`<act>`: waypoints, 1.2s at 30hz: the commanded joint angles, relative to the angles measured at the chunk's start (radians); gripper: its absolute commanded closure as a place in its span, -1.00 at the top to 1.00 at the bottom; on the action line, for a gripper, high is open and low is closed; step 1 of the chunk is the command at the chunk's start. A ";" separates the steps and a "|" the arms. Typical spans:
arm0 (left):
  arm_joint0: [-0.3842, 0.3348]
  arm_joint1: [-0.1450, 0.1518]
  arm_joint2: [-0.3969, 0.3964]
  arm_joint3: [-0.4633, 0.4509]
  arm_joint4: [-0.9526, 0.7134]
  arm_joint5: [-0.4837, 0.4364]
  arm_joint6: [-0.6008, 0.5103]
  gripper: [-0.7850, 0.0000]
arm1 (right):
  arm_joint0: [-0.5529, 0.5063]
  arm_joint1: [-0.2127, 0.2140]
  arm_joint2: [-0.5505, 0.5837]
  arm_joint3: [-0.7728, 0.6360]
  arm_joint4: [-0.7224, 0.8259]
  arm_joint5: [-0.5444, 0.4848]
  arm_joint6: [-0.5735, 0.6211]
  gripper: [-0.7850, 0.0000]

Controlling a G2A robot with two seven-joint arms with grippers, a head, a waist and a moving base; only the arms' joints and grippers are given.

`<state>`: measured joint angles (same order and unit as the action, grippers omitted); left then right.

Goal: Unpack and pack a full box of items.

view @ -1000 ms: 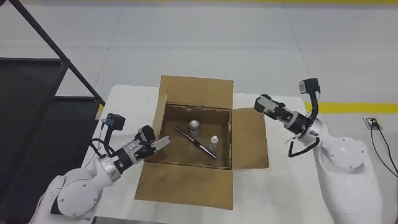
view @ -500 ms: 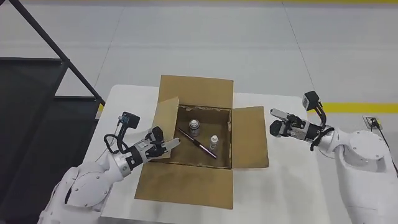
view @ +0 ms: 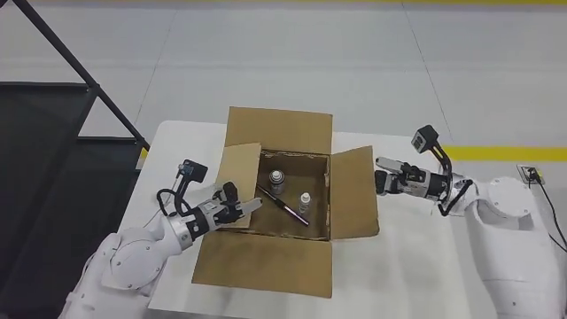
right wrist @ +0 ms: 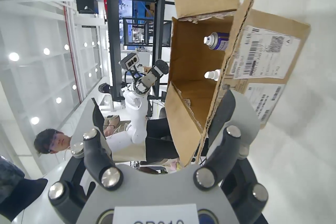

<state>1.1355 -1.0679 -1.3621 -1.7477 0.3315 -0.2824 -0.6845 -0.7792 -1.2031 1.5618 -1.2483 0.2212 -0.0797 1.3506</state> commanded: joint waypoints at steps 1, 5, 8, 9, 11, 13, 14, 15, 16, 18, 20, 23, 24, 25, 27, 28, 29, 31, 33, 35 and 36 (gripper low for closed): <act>-0.001 0.000 0.003 0.003 -0.003 0.000 0.000 1.00 | 0.009 -0.006 -0.028 0.002 0.060 -0.015 0.005 1.00; -0.005 -0.001 0.014 0.010 -0.007 0.005 0.004 1.00 | 0.042 -0.017 -0.107 0.034 0.102 -0.059 0.004 1.00; -0.006 -0.002 0.021 0.015 -0.012 0.013 0.008 1.00 | 0.077 -0.030 -0.175 0.068 0.110 -0.094 -0.026 1.00; -0.007 -0.002 0.023 0.016 -0.016 0.018 0.009 1.00 | 0.089 -0.034 -0.196 0.081 0.115 -0.106 -0.037 1.00; -0.009 -0.003 0.029 0.020 -0.015 0.023 0.012 1.00 | 0.108 -0.045 -0.240 0.104 0.126 -0.134 -0.070 1.00; -0.010 -0.004 0.035 0.027 -0.017 0.030 0.017 1.00 | 0.122 -0.056 -0.277 0.128 0.147 -0.174 -0.097 1.00; -0.011 -0.005 0.036 0.032 -0.018 0.038 0.023 1.00 | 0.130 -0.059 -0.296 0.146 0.133 -0.185 -0.110 1.00; -0.012 -0.006 0.039 0.035 -0.023 0.044 0.029 1.00 | 0.140 -0.063 -0.312 0.157 0.117 -0.199 -0.133 1.00; -0.013 -0.006 0.041 0.038 -0.026 0.048 0.032 1.00 | 0.144 -0.068 -0.330 0.164 0.132 -0.211 -0.138 1.00; -0.014 -0.008 0.042 0.048 -0.038 0.058 0.040 1.00 | 0.159 -0.076 -0.363 0.184 0.135 -0.230 -0.141 1.00; -0.016 -0.008 0.043 0.057 -0.036 0.062 0.046 1.00 | 0.172 -0.084 -0.390 0.204 0.131 -0.250 -0.158 1.00; -0.013 -0.009 0.041 0.066 -0.042 0.070 0.059 1.00 | 0.187 -0.093 -0.424 0.227 0.117 -0.284 -0.179 1.00; -0.012 -0.009 0.040 0.066 -0.043 0.073 0.062 1.00 | 0.191 -0.096 -0.435 0.234 0.115 -0.291 -0.186 1.00; -0.012 -0.009 0.039 0.066 -0.044 0.073 0.062 1.00 | 0.196 -0.098 -0.445 0.241 0.109 -0.297 -0.192 1.00; -0.009 -0.008 0.038 0.065 -0.044 0.076 0.065 1.00 | 0.204 -0.104 -0.464 0.252 0.109 -0.313 -0.196 1.00; -0.008 -0.009 0.037 0.065 -0.046 0.080 0.068 1.00 | 0.208 -0.107 -0.472 0.259 0.111 -0.319 -0.197 1.00; -0.006 -0.009 0.036 0.065 -0.050 0.086 0.073 1.00 | 0.214 -0.109 -0.482 0.267 0.103 -0.322 -0.198 1.00; -0.003 -0.010 0.037 0.062 -0.051 0.096 0.081 1.00 | 0.225 -0.113 -0.500 0.278 0.073 -0.333 -0.214 1.00; -0.001 -0.011 0.038 0.061 -0.054 0.103 0.088 1.00 | 0.232 -0.118 -0.520 0.282 0.066 -0.343 -0.209 1.00; -0.002 -0.012 0.042 0.060 -0.055 0.107 0.093 1.00 | 0.239 -0.122 -0.536 0.291 0.063 -0.354 -0.201 1.00; -0.002 -0.012 0.044 0.059 -0.054 0.109 0.095 1.00 | 0.243 -0.124 -0.544 0.298 0.054 -0.358 -0.204 1.00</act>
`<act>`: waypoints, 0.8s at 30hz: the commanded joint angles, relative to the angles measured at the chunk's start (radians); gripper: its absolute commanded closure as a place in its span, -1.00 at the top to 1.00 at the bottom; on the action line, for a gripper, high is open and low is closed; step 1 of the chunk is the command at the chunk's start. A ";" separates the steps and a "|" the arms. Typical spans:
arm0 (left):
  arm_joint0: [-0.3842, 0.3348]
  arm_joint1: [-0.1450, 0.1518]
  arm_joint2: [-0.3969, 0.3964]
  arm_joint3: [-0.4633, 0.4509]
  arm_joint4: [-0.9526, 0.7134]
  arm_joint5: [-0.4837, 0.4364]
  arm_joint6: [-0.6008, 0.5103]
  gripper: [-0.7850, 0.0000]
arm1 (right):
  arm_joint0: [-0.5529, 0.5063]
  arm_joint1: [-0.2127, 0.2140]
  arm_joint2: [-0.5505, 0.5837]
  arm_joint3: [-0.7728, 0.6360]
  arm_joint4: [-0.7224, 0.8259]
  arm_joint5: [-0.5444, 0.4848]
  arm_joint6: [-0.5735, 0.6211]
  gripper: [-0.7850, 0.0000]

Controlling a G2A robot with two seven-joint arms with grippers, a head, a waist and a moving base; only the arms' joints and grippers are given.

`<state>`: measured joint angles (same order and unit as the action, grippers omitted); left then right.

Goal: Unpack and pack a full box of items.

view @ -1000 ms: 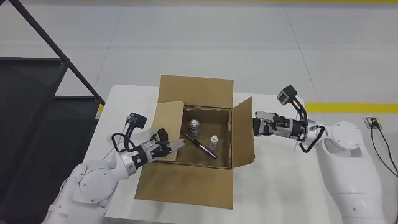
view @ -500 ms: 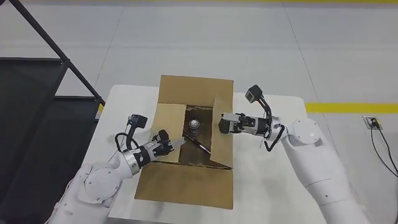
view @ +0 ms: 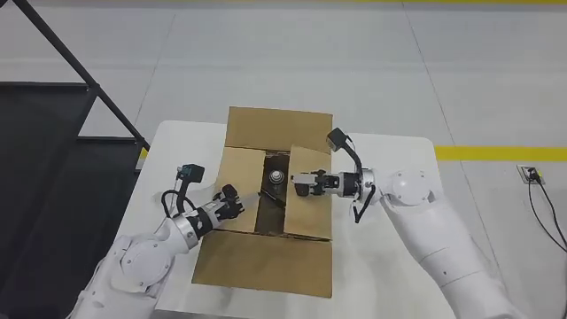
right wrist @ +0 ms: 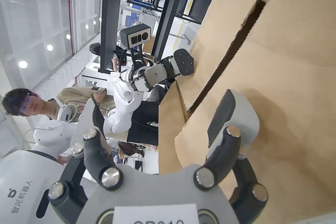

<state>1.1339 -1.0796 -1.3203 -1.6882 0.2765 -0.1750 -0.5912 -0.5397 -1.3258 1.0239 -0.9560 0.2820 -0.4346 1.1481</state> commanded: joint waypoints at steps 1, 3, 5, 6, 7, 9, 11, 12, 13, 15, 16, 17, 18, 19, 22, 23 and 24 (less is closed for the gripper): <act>-0.001 -0.001 0.005 -0.001 0.003 0.004 0.004 1.00 | 0.008 -0.003 -0.014 0.011 -0.014 -0.004 -0.004 1.00; -0.003 -0.002 0.010 -0.002 0.004 0.010 0.006 1.00 | 0.016 -0.007 -0.029 0.021 -0.022 -0.010 -0.002 1.00; -0.004 -0.003 0.013 -0.004 0.003 0.012 0.007 1.00 | 0.024 -0.011 -0.043 0.032 -0.038 -0.016 -0.002 1.00; -0.004 -0.003 0.014 -0.004 0.004 0.014 0.008 1.00 | 0.027 -0.013 -0.050 0.035 -0.044 -0.018 -0.001 1.00; -0.005 -0.004 0.017 -0.004 0.008 0.017 0.009 1.00 | 0.030 -0.014 -0.057 0.038 -0.050 -0.021 0.004 1.00; -0.006 -0.005 0.023 -0.004 0.014 0.022 0.010 1.00 | 0.037 -0.017 -0.069 0.046 -0.056 -0.030 0.022 1.00; -0.008 -0.005 0.026 -0.004 0.019 0.024 0.011 1.00 | 0.046 -0.018 -0.078 0.057 -0.072 -0.033 0.024 1.00; -0.008 -0.006 0.026 -0.003 0.018 0.027 0.011 1.00 | 0.048 -0.020 -0.083 0.061 -0.076 -0.033 0.021 1.00; -0.009 -0.006 0.027 -0.002 0.018 0.028 0.012 1.00 | 0.049 -0.021 -0.087 0.063 -0.077 -0.033 0.018 1.00; -0.009 -0.006 0.028 0.000 0.018 0.029 0.013 1.00 | 0.054 -0.023 -0.094 0.072 -0.084 -0.031 0.014 1.00; -0.009 -0.007 0.029 0.003 0.020 0.034 0.011 1.00 | 0.056 -0.024 -0.097 0.075 -0.087 -0.030 0.013 1.00; -0.010 -0.007 0.031 0.005 0.019 0.041 0.009 1.00 | 0.058 -0.025 -0.099 0.079 -0.086 -0.030 0.012 1.00; -0.012 -0.007 0.032 0.005 0.019 0.043 0.009 1.00 | 0.059 -0.026 -0.101 0.083 -0.086 -0.030 0.012 1.00; -0.013 -0.008 0.033 0.007 0.020 0.044 0.009 1.00 | 0.060 -0.027 -0.103 0.086 -0.086 -0.031 0.013 1.00; -0.015 -0.009 0.035 0.009 0.019 0.045 0.009 1.00 | 0.064 -0.028 -0.107 0.094 -0.083 -0.031 0.017 1.00; -0.015 -0.009 0.035 0.010 0.019 0.045 0.008 1.00 | 0.065 -0.028 -0.108 0.097 -0.083 -0.031 0.019 1.00; -0.015 -0.009 0.034 0.010 0.017 0.045 0.010 1.00 | 0.067 -0.029 -0.108 0.101 -0.083 -0.030 0.021 1.00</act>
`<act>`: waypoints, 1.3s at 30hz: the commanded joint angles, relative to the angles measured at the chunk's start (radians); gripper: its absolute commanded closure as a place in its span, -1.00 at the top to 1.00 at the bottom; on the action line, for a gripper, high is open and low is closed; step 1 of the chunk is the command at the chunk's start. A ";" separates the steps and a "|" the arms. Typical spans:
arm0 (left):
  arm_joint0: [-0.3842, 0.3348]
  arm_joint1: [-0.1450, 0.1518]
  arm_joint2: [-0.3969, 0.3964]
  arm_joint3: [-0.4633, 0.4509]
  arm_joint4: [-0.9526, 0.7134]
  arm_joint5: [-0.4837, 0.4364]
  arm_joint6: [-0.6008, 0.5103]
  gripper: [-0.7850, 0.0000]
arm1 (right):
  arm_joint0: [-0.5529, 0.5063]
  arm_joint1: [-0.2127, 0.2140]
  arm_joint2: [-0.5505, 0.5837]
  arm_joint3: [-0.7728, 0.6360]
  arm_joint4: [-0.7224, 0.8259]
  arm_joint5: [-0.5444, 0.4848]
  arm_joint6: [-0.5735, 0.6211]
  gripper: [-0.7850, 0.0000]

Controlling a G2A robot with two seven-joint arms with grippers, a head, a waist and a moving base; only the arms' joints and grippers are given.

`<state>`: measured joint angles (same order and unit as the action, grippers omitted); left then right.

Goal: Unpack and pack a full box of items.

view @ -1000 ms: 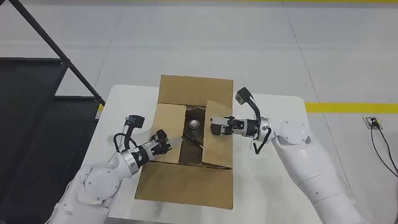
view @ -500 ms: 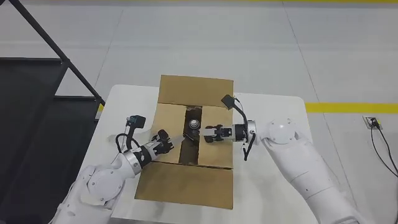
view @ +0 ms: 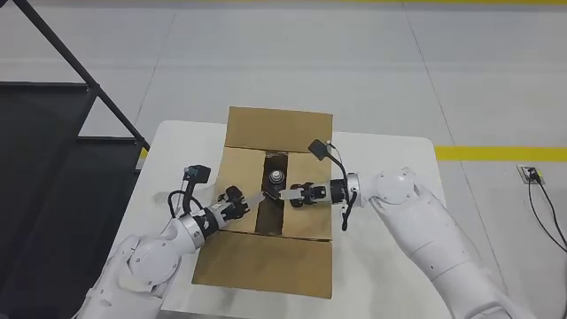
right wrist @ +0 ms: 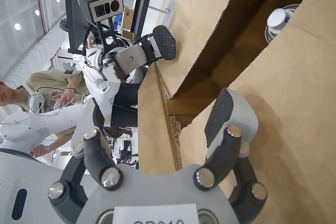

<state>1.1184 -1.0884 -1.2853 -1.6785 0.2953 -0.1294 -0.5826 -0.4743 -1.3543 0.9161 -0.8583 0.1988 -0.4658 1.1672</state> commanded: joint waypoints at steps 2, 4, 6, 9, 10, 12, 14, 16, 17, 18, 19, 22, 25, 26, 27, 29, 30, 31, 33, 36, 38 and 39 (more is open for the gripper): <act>0.000 0.000 -0.006 -0.001 -0.007 -0.005 0.005 1.00 | 0.005 -0.001 -0.002 0.011 0.003 0.001 0.004 1.00; 0.004 0.001 -0.019 -0.007 -0.016 -0.015 0.013 1.00 | 0.006 -0.002 -0.002 0.014 0.007 -0.003 0.003 1.00; 0.011 0.003 -0.040 -0.018 -0.026 -0.029 0.015 1.00 | 0.007 -0.002 0.000 0.012 0.015 -0.016 -0.001 1.00; 0.030 0.009 -0.084 -0.047 -0.061 -0.061 0.007 1.00 | 0.007 -0.001 0.011 0.000 0.028 -0.041 -0.013 1.00; 0.037 0.012 -0.104 -0.058 -0.076 -0.074 -0.001 1.00 | 0.007 0.000 0.016 -0.005 0.032 -0.049 -0.017 1.00; 0.055 0.018 -0.145 -0.080 -0.091 -0.103 -0.018 1.00 | 0.007 0.003 0.028 -0.016 0.042 -0.065 -0.026 1.00; 0.077 0.024 -0.189 -0.099 -0.129 -0.128 -0.038 1.00 | 0.006 0.005 0.040 -0.029 0.050 -0.081 -0.048 1.00; 0.102 0.031 -0.238 -0.112 -0.168 -0.161 -0.077 1.00 | 0.006 0.006 0.052 -0.040 0.056 -0.095 -0.076 1.00; 0.116 0.035 -0.263 -0.116 -0.190 -0.179 -0.100 1.00 | 0.005 0.007 0.057 -0.047 0.060 -0.102 -0.089 1.00; 0.131 0.039 -0.291 -0.117 -0.212 -0.197 -0.124 1.00 | 0.005 0.008 0.062 -0.051 0.060 -0.107 -0.104 1.00; 0.147 0.043 -0.320 -0.116 -0.229 -0.212 -0.146 1.00 | 0.005 0.009 0.069 -0.054 0.057 -0.110 -0.123 1.00; 0.202 0.055 -0.397 -0.105 -0.281 -0.264 -0.226 1.00 | 0.006 0.013 0.081 -0.061 0.023 -0.107 -0.162 1.00; 0.261 0.067 -0.464 -0.082 -0.345 -0.315 -0.325 1.00 | 0.006 0.013 0.081 -0.061 0.023 -0.107 -0.162 1.00; 0.281 0.070 -0.478 -0.075 -0.374 -0.330 -0.361 1.00 | 0.006 0.013 0.081 -0.061 0.023 -0.107 -0.162 1.00; 0.299 0.074 -0.492 -0.069 -0.403 -0.348 -0.405 1.00 | 0.006 0.013 0.081 -0.061 0.023 -0.107 -0.162 1.00; 0.331 0.081 -0.519 -0.055 -0.447 -0.384 -0.477 1.00 | -0.001 0.014 0.081 -0.068 0.021 -0.101 -0.176 1.00; 0.345 0.083 -0.527 -0.048 -0.479 -0.399 -0.511 1.00 | -0.010 0.014 0.084 -0.083 0.012 -0.089 -0.205 1.00; 0.356 0.086 -0.534 -0.042 -0.511 -0.409 -0.543 1.00 | -0.017 0.014 0.087 -0.097 0.007 -0.082 -0.230 1.00; 0.373 0.092 -0.543 -0.032 -0.567 -0.422 -0.609 1.00 | -0.026 0.015 0.093 -0.107 0.004 -0.072 -0.263 1.00; 0.380 0.100 -0.546 -0.006 -0.635 -0.409 -0.695 1.00 | -0.030 0.015 0.107 -0.106 0.024 -0.082 -0.302 1.00; 0.377 0.105 -0.532 -0.001 -0.642 -0.383 -0.725 1.00 | -0.029 0.015 0.117 -0.098 0.027 -0.088 -0.327 1.00; 0.374 0.107 -0.523 0.001 -0.637 -0.373 -0.735 1.00 | -0.028 0.015 0.121 -0.094 0.028 -0.091 -0.339 1.00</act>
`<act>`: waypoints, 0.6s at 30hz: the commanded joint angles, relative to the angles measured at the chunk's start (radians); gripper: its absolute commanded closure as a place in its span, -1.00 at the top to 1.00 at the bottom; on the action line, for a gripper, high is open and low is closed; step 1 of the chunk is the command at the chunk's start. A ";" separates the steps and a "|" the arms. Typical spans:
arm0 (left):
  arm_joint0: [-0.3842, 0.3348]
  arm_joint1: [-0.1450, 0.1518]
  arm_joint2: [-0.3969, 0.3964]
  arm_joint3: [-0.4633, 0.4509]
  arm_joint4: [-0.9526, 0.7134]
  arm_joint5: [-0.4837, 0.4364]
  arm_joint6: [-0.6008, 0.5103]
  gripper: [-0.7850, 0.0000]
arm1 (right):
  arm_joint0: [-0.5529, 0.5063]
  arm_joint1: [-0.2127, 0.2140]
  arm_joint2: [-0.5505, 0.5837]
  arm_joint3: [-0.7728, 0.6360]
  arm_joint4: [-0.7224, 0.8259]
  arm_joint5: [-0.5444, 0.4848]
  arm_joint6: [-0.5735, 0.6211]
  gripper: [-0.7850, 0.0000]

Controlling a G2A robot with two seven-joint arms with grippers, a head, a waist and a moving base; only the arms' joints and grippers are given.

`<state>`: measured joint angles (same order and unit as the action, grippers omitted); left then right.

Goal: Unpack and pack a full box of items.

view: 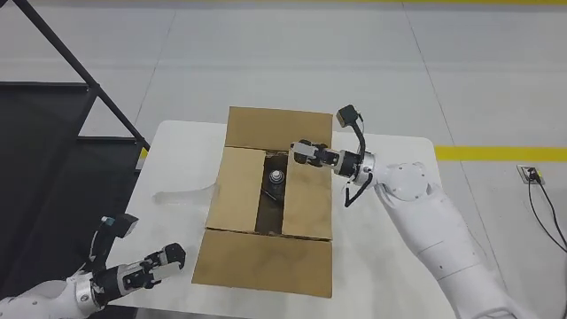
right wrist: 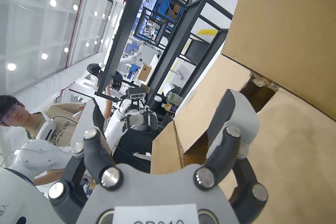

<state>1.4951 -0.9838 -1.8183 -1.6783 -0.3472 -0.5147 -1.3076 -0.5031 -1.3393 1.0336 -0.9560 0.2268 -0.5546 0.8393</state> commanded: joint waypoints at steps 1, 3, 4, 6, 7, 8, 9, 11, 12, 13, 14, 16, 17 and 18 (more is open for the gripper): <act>-0.007 0.004 0.021 0.002 0.015 0.017 -0.015 1.00 | 0.003 0.001 0.009 0.009 -0.004 -0.004 -0.026 1.00; -0.016 0.007 0.053 0.006 0.024 0.027 -0.024 1.00 | 0.004 0.000 0.017 0.019 -0.013 -0.007 -0.070 1.00; -0.026 0.008 0.067 0.008 0.046 0.027 -0.025 1.00 | 0.004 0.000 0.023 0.024 -0.014 -0.012 -0.092 1.00; -0.044 0.009 0.104 0.014 0.083 0.027 -0.024 1.00 | 0.002 0.000 0.037 0.034 -0.014 -0.025 -0.145 1.00; -0.053 0.009 0.123 0.016 0.088 0.027 -0.025 1.00 | 0.001 0.000 0.043 0.038 -0.014 -0.033 -0.162 1.00; -0.062 0.010 0.135 0.022 0.095 0.025 -0.023 1.00 | 0.003 0.002 0.051 0.045 -0.030 -0.038 -0.191 1.00; -0.069 0.010 0.147 0.027 0.094 0.025 -0.022 1.00 | 0.006 0.004 0.058 0.055 -0.065 -0.034 -0.232 1.00; -0.082 0.012 0.165 0.033 0.085 0.025 -0.022 1.00 | 0.006 0.004 0.063 0.056 -0.119 -0.027 -0.307 1.00; -0.086 0.013 0.171 0.034 0.080 0.023 -0.021 1.00 | 0.006 0.005 0.065 0.062 -0.148 -0.017 -0.337 1.00; -0.090 0.014 0.176 0.036 0.070 0.020 -0.018 1.00 | 0.012 0.007 0.066 0.072 -0.196 0.003 -0.375 1.00; -0.093 0.015 0.175 0.042 0.062 0.015 -0.010 1.00 | 0.016 0.006 0.064 0.079 -0.235 0.021 -0.410 1.00; -0.100 0.015 0.179 0.049 0.045 0.018 0.012 1.00 | 0.027 0.004 0.058 0.106 -0.269 0.060 -0.441 1.00; -0.102 0.015 0.180 0.049 0.034 0.015 0.018 1.00 | 0.036 0.003 0.055 0.126 -0.291 0.083 -0.458 1.00; -0.104 0.015 0.181 0.050 0.017 0.014 0.024 1.00 | 0.047 0.000 0.049 0.146 -0.311 0.101 -0.471 1.00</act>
<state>1.3928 -0.9686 -1.6385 -1.6285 -0.3143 -0.4990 -1.2893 -0.4663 -1.3371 1.0875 -0.8312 -0.0658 -0.4740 0.3806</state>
